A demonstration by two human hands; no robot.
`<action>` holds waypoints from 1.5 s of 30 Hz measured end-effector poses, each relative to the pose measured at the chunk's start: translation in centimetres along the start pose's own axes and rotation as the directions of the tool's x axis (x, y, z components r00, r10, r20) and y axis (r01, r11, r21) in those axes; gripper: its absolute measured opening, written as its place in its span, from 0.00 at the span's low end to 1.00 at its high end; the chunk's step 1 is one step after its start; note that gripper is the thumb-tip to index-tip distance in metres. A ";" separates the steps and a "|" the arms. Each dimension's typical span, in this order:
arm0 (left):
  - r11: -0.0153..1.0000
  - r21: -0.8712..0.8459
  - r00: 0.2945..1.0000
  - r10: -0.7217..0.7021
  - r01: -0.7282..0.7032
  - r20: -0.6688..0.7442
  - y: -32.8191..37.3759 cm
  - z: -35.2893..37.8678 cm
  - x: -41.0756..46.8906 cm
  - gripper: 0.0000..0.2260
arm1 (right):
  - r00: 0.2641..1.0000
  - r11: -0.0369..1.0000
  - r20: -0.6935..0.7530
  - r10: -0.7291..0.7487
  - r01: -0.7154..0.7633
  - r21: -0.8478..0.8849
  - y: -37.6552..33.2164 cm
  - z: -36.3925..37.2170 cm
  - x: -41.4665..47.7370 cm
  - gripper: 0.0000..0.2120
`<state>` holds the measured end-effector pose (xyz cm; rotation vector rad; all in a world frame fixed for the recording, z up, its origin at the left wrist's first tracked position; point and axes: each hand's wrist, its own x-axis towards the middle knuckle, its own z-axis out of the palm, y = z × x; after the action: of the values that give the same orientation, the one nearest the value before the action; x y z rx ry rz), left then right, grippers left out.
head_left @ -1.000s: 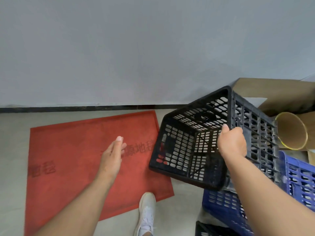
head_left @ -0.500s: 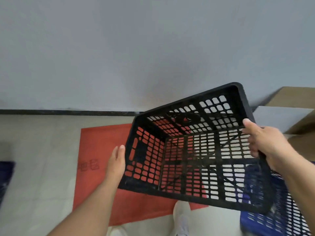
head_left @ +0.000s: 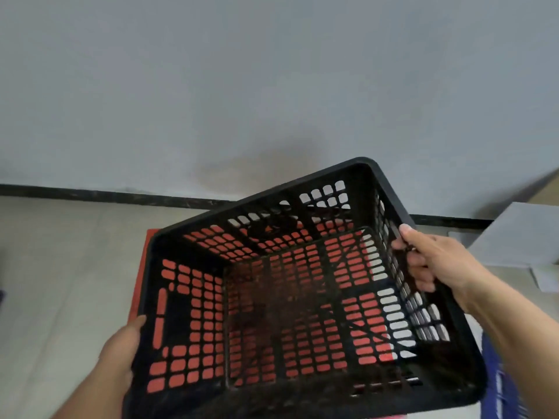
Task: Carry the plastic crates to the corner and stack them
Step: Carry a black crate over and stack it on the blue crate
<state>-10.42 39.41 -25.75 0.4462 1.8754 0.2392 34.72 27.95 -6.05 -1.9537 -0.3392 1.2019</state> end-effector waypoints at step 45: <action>0.923 0.061 0.895 0.384 -0.381 -0.226 2.9 2.1 -3.1 0.12 | 0.908 0.915 -0.413 -0.066 -0.110 -0.388 14.6 5.3 10.1 0.18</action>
<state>-6.99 40.64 -22.71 0.8310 2.0068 0.5628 32.94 27.08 -24.44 -2.5174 -0.3585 0.7249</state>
